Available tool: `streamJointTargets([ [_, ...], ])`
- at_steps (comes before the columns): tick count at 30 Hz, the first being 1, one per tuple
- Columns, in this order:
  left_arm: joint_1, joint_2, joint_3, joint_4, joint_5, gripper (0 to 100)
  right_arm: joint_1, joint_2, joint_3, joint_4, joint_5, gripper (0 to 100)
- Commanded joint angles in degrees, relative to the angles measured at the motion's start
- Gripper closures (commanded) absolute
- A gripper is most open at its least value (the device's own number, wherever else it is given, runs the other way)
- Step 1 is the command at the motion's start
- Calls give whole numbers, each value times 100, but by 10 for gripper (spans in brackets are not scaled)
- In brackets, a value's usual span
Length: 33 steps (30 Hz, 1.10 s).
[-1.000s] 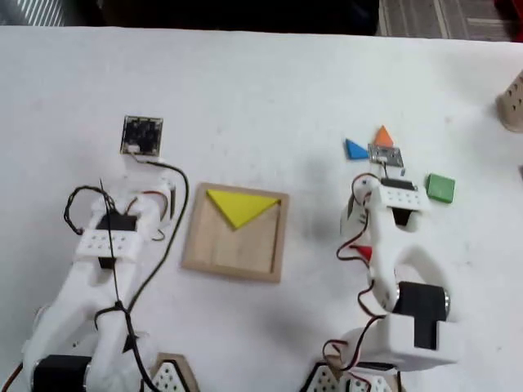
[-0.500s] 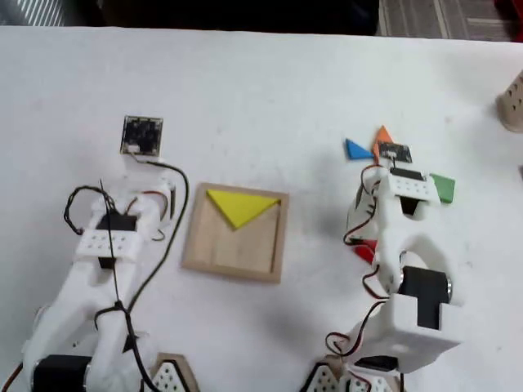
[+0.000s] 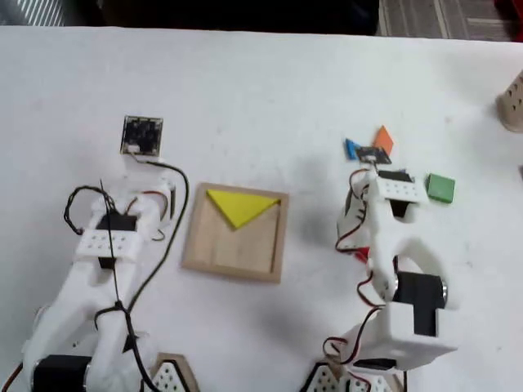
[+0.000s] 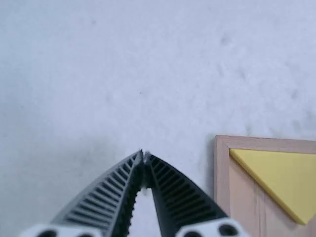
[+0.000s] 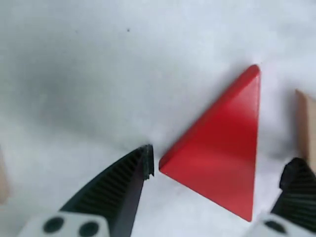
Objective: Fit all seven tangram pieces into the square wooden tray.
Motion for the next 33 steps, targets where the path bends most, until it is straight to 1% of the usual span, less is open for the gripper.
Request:
streamJointTargets([
  [1, 75, -171, -26, -97, -44, 980, -84, -347, 88, -66, 202, 604],
  [5, 75, -171, -26, -97, -44, 980, -66, -330, 202, -48, 554, 604],
  [9, 75, -171, -26, -97, -44, 980, -40, -171, 167, -40, 589, 606],
  [15, 75, -171, -26, -97, -44, 980, -40, -145, 158, -66, 589, 709],
  [27, 75, -171, -26, -97, -44, 980, -13, -119, 158, -66, 589, 711],
  [33, 75, -171, -26, -97, -44, 980, 189, -119, 158, -180, 554, 800],
])
